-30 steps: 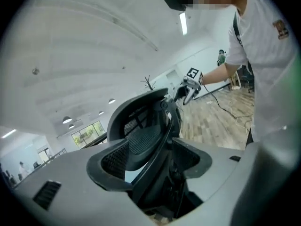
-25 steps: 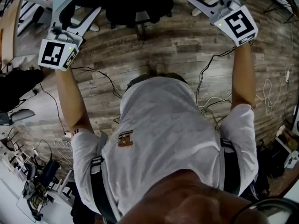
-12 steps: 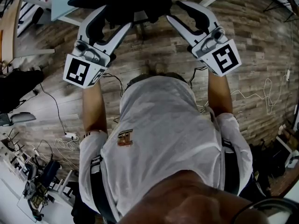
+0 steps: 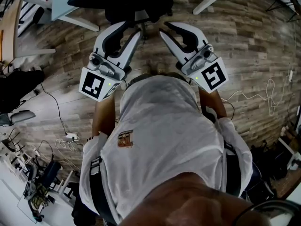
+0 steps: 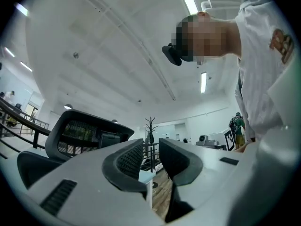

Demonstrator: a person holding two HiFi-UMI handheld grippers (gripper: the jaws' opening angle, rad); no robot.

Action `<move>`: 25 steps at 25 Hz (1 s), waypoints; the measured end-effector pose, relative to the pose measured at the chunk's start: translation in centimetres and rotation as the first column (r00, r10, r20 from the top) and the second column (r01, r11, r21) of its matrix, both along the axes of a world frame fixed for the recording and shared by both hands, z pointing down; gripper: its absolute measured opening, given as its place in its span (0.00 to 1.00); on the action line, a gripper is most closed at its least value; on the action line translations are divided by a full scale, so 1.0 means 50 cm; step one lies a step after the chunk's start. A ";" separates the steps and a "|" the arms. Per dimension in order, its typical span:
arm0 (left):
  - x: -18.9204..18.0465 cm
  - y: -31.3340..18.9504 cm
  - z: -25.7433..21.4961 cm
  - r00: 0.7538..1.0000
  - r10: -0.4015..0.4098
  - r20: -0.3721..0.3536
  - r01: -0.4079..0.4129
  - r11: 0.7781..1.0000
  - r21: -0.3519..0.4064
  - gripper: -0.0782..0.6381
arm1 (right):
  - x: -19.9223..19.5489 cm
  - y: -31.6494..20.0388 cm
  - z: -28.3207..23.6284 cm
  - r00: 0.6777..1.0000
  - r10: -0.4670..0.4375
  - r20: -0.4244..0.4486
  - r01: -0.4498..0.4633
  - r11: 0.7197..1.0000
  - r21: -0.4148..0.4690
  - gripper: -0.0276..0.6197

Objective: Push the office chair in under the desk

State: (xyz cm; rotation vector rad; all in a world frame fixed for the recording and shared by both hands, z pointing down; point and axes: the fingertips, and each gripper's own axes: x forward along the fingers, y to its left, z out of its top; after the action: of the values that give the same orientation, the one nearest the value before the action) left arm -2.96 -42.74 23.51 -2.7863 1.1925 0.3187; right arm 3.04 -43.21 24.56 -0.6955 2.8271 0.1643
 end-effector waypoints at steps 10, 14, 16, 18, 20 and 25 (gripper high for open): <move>0.009 0.027 0.011 1.000 -0.028 -0.013 0.028 1.000 0.004 0.15 | -0.002 0.036 0.024 1.000 0.005 0.029 -0.005 1.000 -0.020 0.11; 0.023 0.035 0.023 1.000 -0.015 0.001 0.015 1.000 -0.004 0.13 | -0.006 0.048 0.029 0.999 -0.008 0.048 0.011 0.998 -0.054 0.10; 0.025 0.038 0.027 1.000 -0.010 -0.001 0.010 1.000 -0.008 0.13 | -0.008 0.050 0.030 0.999 -0.010 0.053 0.013 0.998 -0.064 0.09; 0.026 0.038 0.028 1.000 -0.008 -0.004 0.008 1.000 -0.009 0.13 | -0.009 0.050 0.029 0.999 -0.011 0.048 0.014 0.998 -0.067 0.09; 0.030 0.039 0.028 1.000 -0.005 -0.004 0.005 1.000 -0.012 0.13 | -0.007 0.052 0.029 0.999 -0.013 0.044 0.016 0.998 -0.066 0.09; 0.038 0.046 0.025 1.000 0.015 -0.008 -0.015 1.000 0.003 0.13 | -0.009 0.056 0.033 0.999 -0.012 0.034 0.014 0.998 -0.066 0.09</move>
State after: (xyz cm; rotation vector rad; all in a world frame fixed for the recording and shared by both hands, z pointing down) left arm -1.05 -40.43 24.76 -2.7953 1.1717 0.3336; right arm 2.57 -40.43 26.19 -0.6872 2.8153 0.0563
